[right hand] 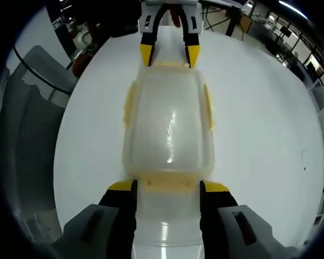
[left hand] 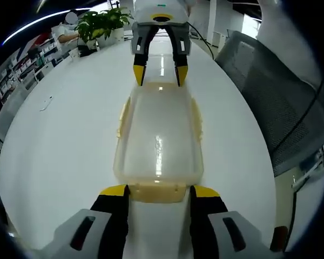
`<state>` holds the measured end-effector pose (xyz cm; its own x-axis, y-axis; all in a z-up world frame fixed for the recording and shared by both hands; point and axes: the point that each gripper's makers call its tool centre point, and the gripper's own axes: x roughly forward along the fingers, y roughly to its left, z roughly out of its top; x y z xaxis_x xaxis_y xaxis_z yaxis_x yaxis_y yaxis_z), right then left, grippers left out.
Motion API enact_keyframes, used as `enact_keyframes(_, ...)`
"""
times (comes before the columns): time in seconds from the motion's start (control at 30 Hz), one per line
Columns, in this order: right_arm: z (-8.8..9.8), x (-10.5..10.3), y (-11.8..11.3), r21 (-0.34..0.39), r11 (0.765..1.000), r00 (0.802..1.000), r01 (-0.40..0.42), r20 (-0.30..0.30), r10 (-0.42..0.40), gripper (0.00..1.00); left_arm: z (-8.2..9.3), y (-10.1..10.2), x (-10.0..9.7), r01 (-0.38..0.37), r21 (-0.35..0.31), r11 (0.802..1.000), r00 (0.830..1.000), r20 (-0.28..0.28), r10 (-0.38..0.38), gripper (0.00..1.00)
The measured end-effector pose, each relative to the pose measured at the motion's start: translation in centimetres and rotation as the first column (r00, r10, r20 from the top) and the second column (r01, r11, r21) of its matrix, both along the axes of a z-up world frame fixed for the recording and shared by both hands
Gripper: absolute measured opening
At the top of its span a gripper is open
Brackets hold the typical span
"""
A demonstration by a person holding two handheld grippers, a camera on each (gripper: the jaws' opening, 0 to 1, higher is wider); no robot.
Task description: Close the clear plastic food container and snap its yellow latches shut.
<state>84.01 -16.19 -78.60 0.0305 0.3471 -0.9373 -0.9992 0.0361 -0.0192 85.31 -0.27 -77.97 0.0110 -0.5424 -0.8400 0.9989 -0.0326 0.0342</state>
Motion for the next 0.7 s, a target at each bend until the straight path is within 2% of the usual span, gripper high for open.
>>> enact_keyframes(0.37, -0.33, -0.11, 0.17, 0.001, 1.000, 1.000, -0.003, -0.009, 0.003, 0.39, 0.00, 0.09, 0.30, -0.003, -0.018, 1.000, 1.000, -0.012, 0.002, 0.35)
enact_keyframes(0.7, -0.38, -0.01, 0.06, 0.002, 1.000, 1.000, 0.006, -0.013, -0.006, 0.38, -0.06, -0.01, 0.07, 0.010, -0.004, 1.000, 1.000, -0.012, -0.010, 0.34)
